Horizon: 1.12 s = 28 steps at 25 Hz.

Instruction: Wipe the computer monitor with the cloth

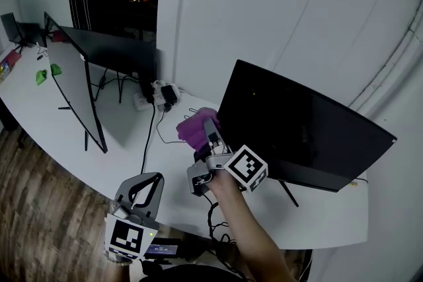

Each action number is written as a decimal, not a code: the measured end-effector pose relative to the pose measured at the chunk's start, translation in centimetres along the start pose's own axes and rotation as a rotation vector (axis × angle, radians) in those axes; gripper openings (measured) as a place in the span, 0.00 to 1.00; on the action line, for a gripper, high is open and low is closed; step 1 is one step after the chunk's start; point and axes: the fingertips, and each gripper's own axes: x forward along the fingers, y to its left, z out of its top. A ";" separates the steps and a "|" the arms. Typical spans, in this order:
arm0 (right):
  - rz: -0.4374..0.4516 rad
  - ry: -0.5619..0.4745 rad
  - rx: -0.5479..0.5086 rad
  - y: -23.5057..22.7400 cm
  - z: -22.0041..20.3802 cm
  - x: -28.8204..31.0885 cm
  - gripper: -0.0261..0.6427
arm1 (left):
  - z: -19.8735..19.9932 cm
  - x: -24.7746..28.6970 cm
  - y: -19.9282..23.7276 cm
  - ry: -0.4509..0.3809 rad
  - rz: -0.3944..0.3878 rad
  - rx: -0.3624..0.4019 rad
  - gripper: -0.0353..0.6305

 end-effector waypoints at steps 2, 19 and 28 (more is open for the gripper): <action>0.019 -0.007 -0.007 1.2 0.6 0.4 0.16 | 0.4 0.1 -0.1 -0.008 -0.003 0.005 0.06; 0.184 -0.053 -0.063 10.5 5.7 2.9 0.16 | 1.6 1.3 -1.3 -0.018 -0.014 0.037 0.06; 0.226 -0.066 -0.105 13.6 7.4 3.8 0.16 | 2.5 2.1 -1.6 -0.036 -0.016 0.047 0.06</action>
